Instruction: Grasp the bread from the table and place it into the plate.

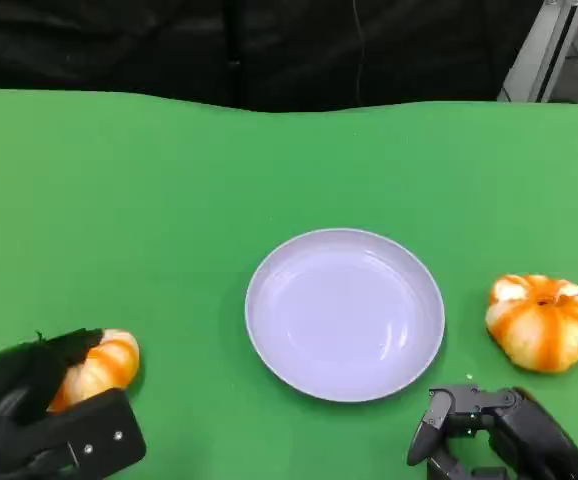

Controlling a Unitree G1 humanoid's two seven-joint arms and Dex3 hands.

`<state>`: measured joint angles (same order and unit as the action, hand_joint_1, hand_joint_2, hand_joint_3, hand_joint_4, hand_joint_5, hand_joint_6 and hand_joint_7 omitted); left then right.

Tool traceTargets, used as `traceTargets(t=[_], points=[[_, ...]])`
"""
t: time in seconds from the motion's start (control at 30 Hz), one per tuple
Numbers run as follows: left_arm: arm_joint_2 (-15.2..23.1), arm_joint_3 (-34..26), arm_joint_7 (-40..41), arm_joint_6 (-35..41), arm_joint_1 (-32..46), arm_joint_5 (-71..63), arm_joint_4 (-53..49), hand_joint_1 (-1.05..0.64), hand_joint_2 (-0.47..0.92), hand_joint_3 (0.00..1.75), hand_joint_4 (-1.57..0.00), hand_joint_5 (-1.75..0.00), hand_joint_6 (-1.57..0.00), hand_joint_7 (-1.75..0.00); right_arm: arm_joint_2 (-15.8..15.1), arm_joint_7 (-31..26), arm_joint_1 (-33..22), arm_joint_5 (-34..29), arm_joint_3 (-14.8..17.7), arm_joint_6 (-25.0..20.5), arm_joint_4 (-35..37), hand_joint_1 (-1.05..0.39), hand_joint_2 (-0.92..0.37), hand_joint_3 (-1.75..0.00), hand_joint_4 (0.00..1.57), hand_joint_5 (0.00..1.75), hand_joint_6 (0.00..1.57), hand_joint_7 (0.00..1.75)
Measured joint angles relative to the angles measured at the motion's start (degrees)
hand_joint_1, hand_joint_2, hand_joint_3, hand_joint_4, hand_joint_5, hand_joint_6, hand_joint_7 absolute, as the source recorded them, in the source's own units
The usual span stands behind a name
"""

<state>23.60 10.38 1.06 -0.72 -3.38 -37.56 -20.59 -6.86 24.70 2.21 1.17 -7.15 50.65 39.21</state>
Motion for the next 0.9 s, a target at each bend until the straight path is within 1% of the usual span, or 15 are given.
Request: traceTargets(t=[0.03,0.07,0.2,0.23,0.3,0.47,0.53,0.6,0.63,0.73,0.77,0.8,0.83,0.87,0.9], points=[[0.0,0.2,0.6,-0.8,-0.4,0.3,-1.0,-0.75,0.92,0.18,-0.43,-0.01,-0.48,-0.01,0.0,0.0,0.0,0.0,0.0,0.0,0.0,-0.14,-0.64,-0.91,0.82,1.46,0.85,1.14],[0.0,0.4,1.2,-1.6,-0.8,0.7,-2.0,-0.69,0.92,0.14,-0.44,-0.01,-0.48,-0.01,0.0,0.0,0.0,0.0,0.0,0.0,0.0,-0.13,-0.64,-0.91,0.82,1.46,0.85,1.14],[0.3,1.0,2.5,-3.8,-1.8,1.8,-4.5,-0.63,0.92,0.09,-0.44,-0.01,-0.49,-0.01,0.0,0.0,0.0,0.0,0.0,0.0,0.0,-0.13,-0.64,-0.91,0.82,1.45,0.86,1.13],[0.4,1.1,2.7,-4.0,-1.9,1.9,-4.8,-0.32,0.85,0.06,-0.46,-0.01,-0.52,-0.02,0.0,0.0,0.0,0.0,0.0,0.0,0.0,-0.13,-0.65,-0.9,0.82,1.45,0.85,1.13],[0.4,1.1,3.1,-5.0,-1.9,2.5,-5.3,-0.14,0.81,0.04,-0.47,-0.01,-0.54,-0.02,0.0,0.0,0.0,0.0,0.0,0.0,0.0,-0.13,-0.65,-0.9,0.82,1.45,0.85,1.13],[0.4,1.1,4.1,-6.6,-1.8,4.2,-5.9,-0.09,0.81,0.02,-0.48,-0.01,-0.55,-0.01,0.0,0.0,0.0,0.0,0.0,0.0,0.0,-0.13,-0.66,-0.89,0.82,1.45,0.85,1.13],[0.4,1.1,4.3,-6.6,-1.8,4.4,-5.9,0.01,0.82,0.02,-0.57,-0.04,-0.59,-0.02,0.0,0.0,0.0,0.0,0.0,0.0,0.1,-0.13,-0.65,-0.89,0.82,1.45,0.85,1.13],[0.4,1.2,3.9,-5.7,-1.6,4.5,-5.1,0.01,0.83,0.01,-0.66,-0.06,-0.62,-0.02,0.0,0.0,0.0,0.0,0.0,0.0,0.1,-0.13,-0.65,-0.89,0.82,1.45,0.86,1.13],[0.4,1.2,3.8,-5.3,-1.5,4.5,-4.8,0.01,0.84,0.01,-0.75,-0.06,-0.66,-0.02,0.0,0.0,0.0,0.0,0.0,0.0,0.1,-0.13,-0.65,-0.89,0.82,1.46,0.86,1.12],[0.4,1.2,3.5,-4.6,-1.3,5.4,-3.8,0.02,0.84,0.01,-0.8,-0.05,-0.69,-0.02,0.0,0.0,0.0,0.0,0.0,0.0,0.1,-0.13,-0.65,-0.89,0.82,1.46,0.86,1.12],[0.4,1.2,3.5,-4.4,-1.2,5.7,-3.6,0.0,0.83,0.01,-0.84,-0.14,-0.76,-0.06,0.0,0.0,0.0,0.0,0.0,0.0,0.1,-0.13,-0.65,-0.89,0.82,1.46,0.86,1.12],[0.4,1.2,3.5,-4.3,-1.2,5.8,-3.4,-0.02,0.8,0.0,-0.79,-0.55,-0.89,-0.15,0.0,0.0,0.0,0.0,0.0,0.0,0.1,-0.14,-0.65,-0.89,0.82,1.46,0.86,1.12],[0.3,1.2,4.0,-4.3,-1.2,5.9,-3.4,-0.04,0.79,0.0,-0.71,-0.87,-0.95,-0.21,0.0,0.0,0.0,0.0,0.0,0.0,0.1,-0.14,-0.65,-0.89,0.82,1.46,0.86,1.12],[0.1,1.2,5.1,-4.3,-1.1,5.8,-3.4,-0.1,0.78,0.0,-0.66,-1.28,-0.83,-0.76,0.0,0.0,0.0,0.0,0.0,0.0,0.1,-0.14,-0.65,-0.89,0.82,1.46,0.86,1.13],[-0.2,1.1,6.8,-4.3,-1.0,5.5,-3.4,-0.13,0.78,0.0,-0.64,-1.5,-0.69,-1.17,0.0,0.0,0.0,0.0,0.0,0.0,0.1,-0.13,-0.65,-0.9,0.82,1.46,0.86,1.13]])
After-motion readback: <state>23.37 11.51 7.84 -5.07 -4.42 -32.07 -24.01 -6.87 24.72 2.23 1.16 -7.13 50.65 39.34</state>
